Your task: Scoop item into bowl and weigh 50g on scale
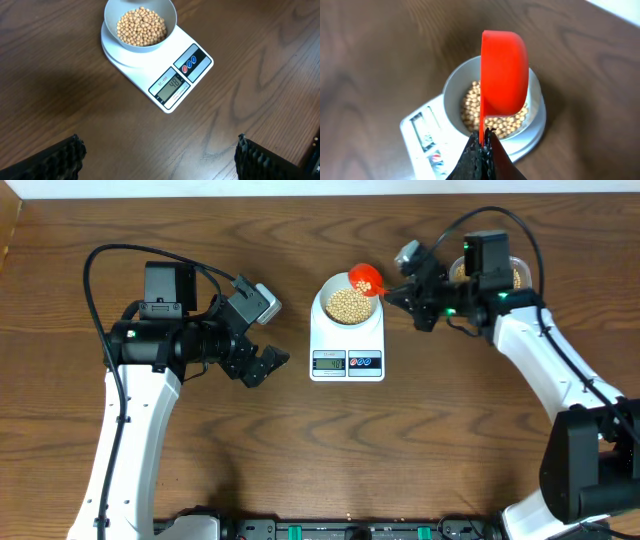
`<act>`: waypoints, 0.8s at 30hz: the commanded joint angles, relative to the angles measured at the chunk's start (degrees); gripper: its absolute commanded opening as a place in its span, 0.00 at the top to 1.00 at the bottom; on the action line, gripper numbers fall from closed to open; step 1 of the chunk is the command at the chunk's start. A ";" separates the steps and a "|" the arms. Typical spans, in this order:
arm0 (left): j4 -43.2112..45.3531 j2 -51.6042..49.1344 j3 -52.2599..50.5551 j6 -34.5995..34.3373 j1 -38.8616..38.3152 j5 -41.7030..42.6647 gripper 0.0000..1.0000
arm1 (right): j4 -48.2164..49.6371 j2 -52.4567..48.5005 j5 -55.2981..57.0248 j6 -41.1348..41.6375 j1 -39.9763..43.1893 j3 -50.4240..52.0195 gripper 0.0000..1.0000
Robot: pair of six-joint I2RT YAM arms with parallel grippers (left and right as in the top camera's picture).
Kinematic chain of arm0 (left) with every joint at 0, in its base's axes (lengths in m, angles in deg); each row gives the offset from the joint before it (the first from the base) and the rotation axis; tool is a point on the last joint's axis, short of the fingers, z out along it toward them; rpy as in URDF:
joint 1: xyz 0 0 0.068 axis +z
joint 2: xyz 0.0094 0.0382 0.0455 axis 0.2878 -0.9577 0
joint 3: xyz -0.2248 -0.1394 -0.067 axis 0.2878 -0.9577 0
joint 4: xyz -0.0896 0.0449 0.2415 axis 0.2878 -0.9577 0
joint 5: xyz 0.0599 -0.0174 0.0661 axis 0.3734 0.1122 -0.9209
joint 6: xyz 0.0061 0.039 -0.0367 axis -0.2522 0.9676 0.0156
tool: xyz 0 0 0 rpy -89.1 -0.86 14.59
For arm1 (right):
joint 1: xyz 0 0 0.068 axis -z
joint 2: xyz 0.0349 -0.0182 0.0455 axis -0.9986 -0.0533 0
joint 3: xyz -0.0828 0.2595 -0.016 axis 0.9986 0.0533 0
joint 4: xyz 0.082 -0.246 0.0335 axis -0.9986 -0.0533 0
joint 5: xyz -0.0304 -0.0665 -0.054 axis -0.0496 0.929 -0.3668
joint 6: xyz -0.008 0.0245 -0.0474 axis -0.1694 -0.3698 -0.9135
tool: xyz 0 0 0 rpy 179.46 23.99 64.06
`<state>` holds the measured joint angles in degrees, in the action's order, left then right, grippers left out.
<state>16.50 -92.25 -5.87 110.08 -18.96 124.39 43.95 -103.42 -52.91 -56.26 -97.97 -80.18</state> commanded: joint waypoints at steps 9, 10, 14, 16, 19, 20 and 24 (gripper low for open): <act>-0.13 0.50 1.64 -0.24 0.24 -0.31 0.02 | 1.27 -0.52 7.37 -6.14 -2.21 0.11 0.99; -0.13 0.50 1.64 -0.24 0.24 -0.31 0.02 | 1.27 -0.52 7.37 -5.03 -2.21 0.11 0.99; -0.13 0.50 1.64 -0.24 0.24 -0.31 0.02 | 1.33 -0.52 4.66 1.62 -2.14 0.11 0.99; -0.13 0.50 1.64 -0.24 0.24 -0.31 0.02 | 1.22 -0.52 2.38 3.04 -2.08 0.11 0.99; -0.13 0.50 1.64 -0.26 0.24 -0.31 0.02 | 1.27 -0.52 -0.11 9.05 -1.66 0.11 0.99; -0.13 0.50 1.64 -0.24 0.24 -0.31 0.02 | 1.25 -0.52 -1.31 11.37 -1.42 0.11 0.99; -0.13 0.50 1.64 -0.24 0.24 -0.31 0.02 | 1.27 -0.52 -3.63 13.75 -1.16 0.11 0.99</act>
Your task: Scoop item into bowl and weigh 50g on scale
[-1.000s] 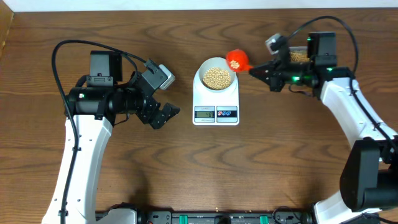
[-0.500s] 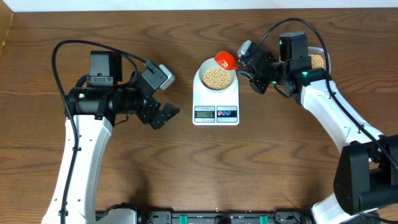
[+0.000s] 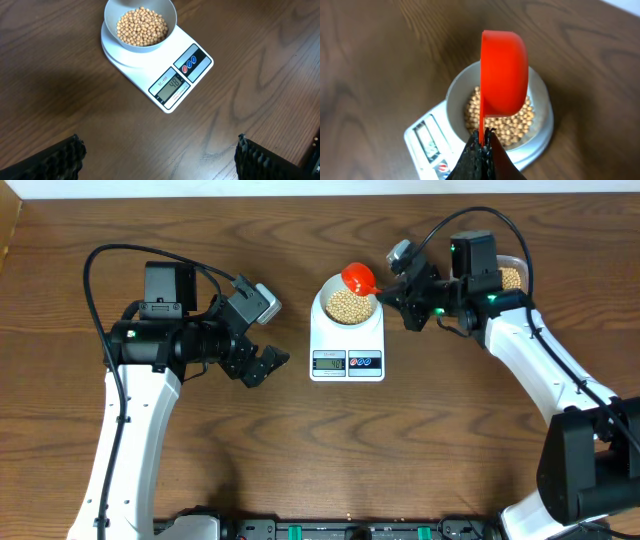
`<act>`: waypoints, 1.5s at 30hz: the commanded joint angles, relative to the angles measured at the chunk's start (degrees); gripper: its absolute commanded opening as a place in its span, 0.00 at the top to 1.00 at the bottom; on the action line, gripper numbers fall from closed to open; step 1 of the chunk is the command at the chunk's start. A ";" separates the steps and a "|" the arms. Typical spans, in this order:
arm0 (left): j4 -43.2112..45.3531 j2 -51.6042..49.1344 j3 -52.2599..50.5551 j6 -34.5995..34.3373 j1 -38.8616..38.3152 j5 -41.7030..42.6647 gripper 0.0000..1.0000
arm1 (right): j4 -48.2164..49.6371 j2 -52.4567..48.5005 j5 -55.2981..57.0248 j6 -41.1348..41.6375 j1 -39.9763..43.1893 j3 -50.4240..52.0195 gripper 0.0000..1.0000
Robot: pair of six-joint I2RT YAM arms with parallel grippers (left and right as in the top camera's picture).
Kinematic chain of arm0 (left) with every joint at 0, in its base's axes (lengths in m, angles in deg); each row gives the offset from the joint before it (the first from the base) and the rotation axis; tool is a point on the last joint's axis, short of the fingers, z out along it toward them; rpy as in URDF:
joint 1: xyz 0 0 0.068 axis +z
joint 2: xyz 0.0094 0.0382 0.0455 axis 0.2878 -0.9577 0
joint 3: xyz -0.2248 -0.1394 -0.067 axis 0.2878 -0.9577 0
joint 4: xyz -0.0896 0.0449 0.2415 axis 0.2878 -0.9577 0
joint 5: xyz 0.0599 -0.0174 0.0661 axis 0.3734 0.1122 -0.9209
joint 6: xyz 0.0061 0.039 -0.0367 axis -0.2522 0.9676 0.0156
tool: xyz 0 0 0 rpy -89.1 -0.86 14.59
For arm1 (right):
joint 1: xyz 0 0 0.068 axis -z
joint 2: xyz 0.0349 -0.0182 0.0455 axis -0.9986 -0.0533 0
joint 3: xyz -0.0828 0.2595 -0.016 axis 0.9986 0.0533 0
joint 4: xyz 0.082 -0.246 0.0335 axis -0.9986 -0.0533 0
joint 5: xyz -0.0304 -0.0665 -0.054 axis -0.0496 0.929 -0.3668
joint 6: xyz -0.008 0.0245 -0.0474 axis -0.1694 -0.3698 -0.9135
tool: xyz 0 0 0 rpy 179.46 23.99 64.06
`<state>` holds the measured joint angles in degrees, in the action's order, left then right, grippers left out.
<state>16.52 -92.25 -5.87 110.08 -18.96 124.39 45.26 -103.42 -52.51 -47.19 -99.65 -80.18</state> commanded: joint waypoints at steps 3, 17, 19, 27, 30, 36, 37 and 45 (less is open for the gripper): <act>-0.15 0.50 1.64 -0.24 0.24 -0.31 0.02 | 0.02 -0.52 -4.07 4.74 0.70 0.11 0.99; -0.15 0.50 1.64 -0.24 0.24 -0.31 0.02 | -0.02 -0.50 -9.81 5.60 7.61 0.11 0.99; -0.15 0.50 1.64 -0.24 0.24 -0.31 0.02 | -0.07 -0.50 -10.03 5.62 8.48 0.11 0.99; -0.15 0.50 1.64 -0.24 0.24 -0.31 0.02 | -2.12 -0.11 -9.38 7.28 18.21 0.11 0.99; -0.15 0.50 1.64 -0.24 0.24 -0.31 0.02 | -3.34 0.44 -8.20 7.26 22.75 0.11 0.99; -0.15 0.50 1.64 -0.24 0.24 -0.31 0.02 | -5.97 3.04 4.39 2.54 31.01 0.11 0.99; -0.15 0.50 1.64 -0.24 0.24 -0.31 0.02 | -6.80 3.50 8.02 0.48 31.21 0.11 0.99; -0.15 0.50 1.64 -0.24 0.24 -0.31 0.02 | -10.12 4.04 24.74 -8.00 25.59 0.11 0.99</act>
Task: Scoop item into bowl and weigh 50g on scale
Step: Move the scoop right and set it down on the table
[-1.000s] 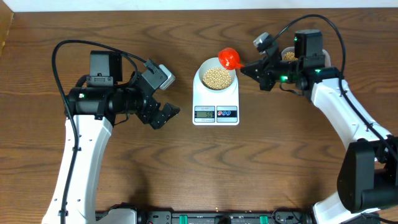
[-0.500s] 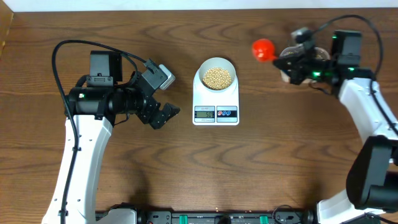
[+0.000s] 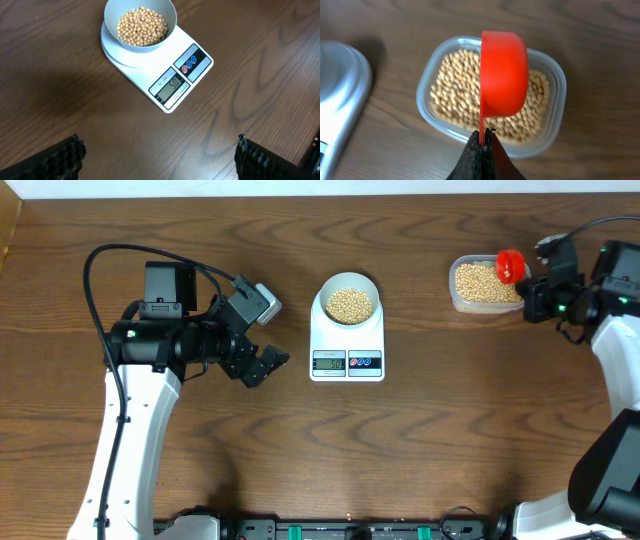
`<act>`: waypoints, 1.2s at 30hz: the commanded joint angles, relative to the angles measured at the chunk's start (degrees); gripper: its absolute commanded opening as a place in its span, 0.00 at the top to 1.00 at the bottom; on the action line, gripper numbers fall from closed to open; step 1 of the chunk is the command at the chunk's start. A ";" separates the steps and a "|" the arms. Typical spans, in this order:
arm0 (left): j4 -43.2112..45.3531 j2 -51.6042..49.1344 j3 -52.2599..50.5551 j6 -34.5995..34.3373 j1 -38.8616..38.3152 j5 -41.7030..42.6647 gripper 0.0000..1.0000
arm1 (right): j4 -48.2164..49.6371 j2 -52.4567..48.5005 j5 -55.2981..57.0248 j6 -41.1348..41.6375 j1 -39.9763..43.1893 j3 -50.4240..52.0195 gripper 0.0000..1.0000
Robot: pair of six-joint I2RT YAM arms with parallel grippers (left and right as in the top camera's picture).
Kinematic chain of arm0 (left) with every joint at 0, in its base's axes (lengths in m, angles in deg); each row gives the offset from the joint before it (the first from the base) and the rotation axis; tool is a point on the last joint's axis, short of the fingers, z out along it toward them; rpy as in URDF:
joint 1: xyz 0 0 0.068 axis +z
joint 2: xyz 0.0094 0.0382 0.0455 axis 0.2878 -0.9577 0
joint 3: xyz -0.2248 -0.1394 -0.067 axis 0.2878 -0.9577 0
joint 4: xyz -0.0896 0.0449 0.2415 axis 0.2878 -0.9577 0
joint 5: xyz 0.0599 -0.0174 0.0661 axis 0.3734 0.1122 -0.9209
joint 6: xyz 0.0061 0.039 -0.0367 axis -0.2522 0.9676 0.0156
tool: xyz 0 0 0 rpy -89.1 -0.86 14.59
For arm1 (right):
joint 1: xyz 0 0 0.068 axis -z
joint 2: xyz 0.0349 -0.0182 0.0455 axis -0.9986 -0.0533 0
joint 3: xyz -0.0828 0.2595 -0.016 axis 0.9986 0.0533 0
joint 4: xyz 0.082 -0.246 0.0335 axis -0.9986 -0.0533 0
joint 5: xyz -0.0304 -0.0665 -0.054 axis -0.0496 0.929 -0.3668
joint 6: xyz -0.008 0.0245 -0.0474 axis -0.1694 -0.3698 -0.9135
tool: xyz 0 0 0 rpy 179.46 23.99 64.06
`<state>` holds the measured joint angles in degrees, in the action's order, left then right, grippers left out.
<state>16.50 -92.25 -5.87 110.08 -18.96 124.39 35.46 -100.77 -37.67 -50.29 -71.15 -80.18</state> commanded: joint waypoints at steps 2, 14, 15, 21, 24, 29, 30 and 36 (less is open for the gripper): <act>-0.13 0.50 1.64 -0.24 0.24 -0.31 0.02 | -0.31 1.40 13.27 -4.92 -4.63 0.11 0.99; -0.13 0.50 1.64 -0.24 0.24 -0.31 0.02 | 0.24 6.47 32.22 -5.05 -12.04 0.11 0.99; -0.13 0.50 1.64 -0.24 0.24 -0.31 0.02 | -0.04 7.91 31.21 -3.06 -11.89 0.11 0.99; -0.13 0.50 1.64 -0.24 0.24 -0.31 0.02 | -9.49 17.35 -0.24 4.90 -6.43 0.11 0.99; -0.13 0.50 1.64 -0.24 0.24 -0.31 0.02 | -17.53 18.36 -13.29 4.90 -2.32 0.11 0.99; -0.13 0.50 1.64 -0.24 0.24 -0.31 0.02 | -30.49 17.79 -20.52 5.33 2.56 1.57 0.99; -0.13 0.50 1.64 -0.24 0.24 -0.31 0.02 | -31.61 17.79 -21.38 5.35 2.99 2.27 0.99; -0.13 0.50 1.64 -0.24 0.24 -0.31 0.02 | -30.14 17.79 -22.36 9.49 5.73 12.59 0.99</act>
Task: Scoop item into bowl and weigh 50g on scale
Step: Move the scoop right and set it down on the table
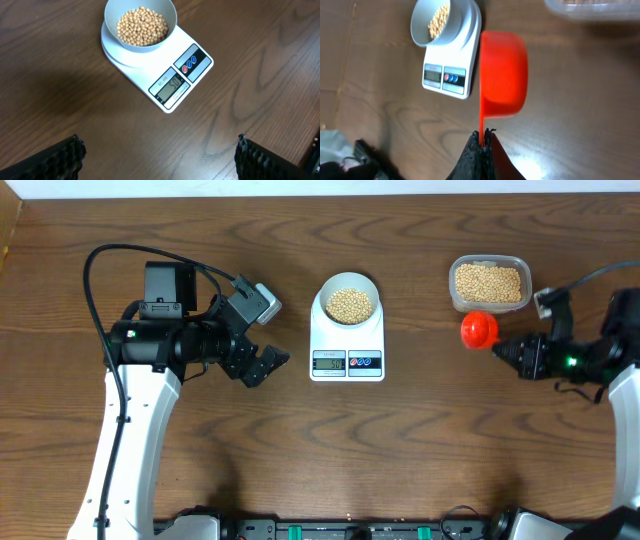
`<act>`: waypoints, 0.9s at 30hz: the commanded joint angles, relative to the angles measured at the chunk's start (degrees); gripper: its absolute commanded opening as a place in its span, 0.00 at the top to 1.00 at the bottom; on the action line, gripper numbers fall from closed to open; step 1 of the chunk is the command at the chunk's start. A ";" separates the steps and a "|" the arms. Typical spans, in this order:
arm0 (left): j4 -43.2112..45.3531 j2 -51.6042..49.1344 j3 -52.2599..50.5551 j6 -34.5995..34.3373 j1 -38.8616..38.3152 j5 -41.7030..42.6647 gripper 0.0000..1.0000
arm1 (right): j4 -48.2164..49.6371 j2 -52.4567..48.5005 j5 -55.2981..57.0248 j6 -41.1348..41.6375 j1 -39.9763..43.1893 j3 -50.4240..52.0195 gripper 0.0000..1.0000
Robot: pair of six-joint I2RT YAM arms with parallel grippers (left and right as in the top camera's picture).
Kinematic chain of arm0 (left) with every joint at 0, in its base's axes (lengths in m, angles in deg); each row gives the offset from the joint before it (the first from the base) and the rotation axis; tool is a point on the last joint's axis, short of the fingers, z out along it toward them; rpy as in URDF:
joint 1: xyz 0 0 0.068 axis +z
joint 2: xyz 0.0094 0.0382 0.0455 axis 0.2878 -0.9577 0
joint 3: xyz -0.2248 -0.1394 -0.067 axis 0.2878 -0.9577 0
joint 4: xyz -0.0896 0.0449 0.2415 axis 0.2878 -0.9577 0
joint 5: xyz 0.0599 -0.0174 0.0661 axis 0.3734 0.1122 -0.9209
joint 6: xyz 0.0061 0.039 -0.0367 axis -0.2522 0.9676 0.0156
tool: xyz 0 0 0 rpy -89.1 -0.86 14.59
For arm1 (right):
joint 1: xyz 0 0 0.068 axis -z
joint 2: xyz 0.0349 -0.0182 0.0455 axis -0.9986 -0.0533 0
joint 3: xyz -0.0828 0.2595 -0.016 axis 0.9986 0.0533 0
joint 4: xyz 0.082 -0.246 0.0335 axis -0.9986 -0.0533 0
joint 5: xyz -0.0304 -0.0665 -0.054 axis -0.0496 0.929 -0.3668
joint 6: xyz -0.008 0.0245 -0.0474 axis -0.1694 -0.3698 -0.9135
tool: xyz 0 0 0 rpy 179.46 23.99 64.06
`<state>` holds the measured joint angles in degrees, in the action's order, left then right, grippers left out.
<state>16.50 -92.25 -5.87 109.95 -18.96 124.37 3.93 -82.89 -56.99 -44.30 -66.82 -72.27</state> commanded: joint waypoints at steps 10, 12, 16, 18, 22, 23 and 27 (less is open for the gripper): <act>-0.13 0.50 1.64 -0.11 0.24 -0.28 0.02 | 22.16 -0.09 -8.31 17.31 7.02 24.87 0.98; -0.13 0.50 1.64 -0.13 0.24 -0.28 0.02 | 24.52 -0.09 -7.80 18.93 7.02 27.63 0.99; -0.13 0.50 1.64 -0.11 0.24 -0.28 0.02 | 28.41 -0.09 -7.10 21.09 7.02 31.67 0.98; -0.13 0.50 1.64 -0.11 0.24 -0.28 0.02 | 30.49 -0.09 -4.15 24.33 7.02 33.68 0.98; -0.13 0.50 1.64 -0.11 0.24 -0.28 0.02 | 32.92 -0.09 1.18 29.75 7.02 36.13 0.99; -0.13 0.50 1.64 -0.11 0.24 -0.28 0.02 | 34.05 -0.09 1.16 30.14 7.02 36.76 0.98; -0.13 0.50 1.64 -0.11 0.24 -0.28 0.02 | 35.08 -0.09 1.18 31.19 7.02 37.64 0.83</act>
<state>16.52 -92.25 -5.87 109.93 -18.96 124.37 39.14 -82.94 -60.16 -15.78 -60.16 -35.97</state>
